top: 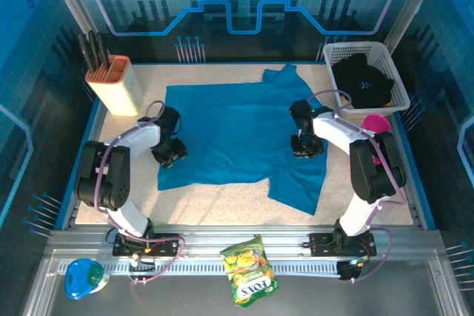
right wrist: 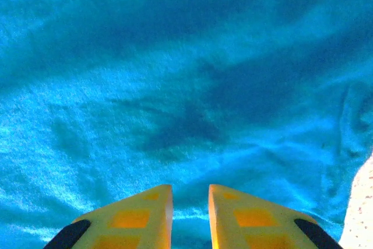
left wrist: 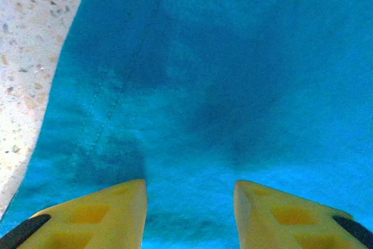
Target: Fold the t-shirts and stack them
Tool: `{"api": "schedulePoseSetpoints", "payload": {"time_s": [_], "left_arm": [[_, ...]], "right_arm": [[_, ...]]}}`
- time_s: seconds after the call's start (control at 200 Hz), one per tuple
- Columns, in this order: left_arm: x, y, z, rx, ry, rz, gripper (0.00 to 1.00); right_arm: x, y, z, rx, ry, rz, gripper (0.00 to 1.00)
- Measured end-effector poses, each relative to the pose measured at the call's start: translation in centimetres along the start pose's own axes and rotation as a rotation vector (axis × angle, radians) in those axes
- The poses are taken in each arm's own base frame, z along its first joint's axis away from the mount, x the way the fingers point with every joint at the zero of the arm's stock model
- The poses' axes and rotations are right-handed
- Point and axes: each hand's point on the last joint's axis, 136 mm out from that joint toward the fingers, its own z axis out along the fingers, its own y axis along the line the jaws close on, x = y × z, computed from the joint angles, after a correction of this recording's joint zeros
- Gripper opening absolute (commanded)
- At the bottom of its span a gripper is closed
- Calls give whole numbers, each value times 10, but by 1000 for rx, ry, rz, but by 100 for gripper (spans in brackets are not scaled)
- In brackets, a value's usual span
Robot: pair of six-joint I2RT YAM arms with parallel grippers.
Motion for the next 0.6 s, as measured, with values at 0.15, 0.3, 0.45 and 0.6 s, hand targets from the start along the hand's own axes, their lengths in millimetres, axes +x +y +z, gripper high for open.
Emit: {"api": "schedulePoseSetpoints", "payload": {"time_s": [0.15, 0.3, 0.45, 0.6], "left_arm": [[13, 12, -18, 1, -23, 15, 49], [30, 29, -16, -20, -2, 10, 51], [43, 40, 10, -82, 74, 3, 50], [35, 31, 10, -87, 73, 10, 51]], "right_arm": [[36, -15, 0, 22, 53, -4, 23], [66, -24, 6, 30, 112, 4, 24], [69, -19, 14, 14, 139, 23, 27], [57, -12, 25, 19, 176, 26, 27]]}}
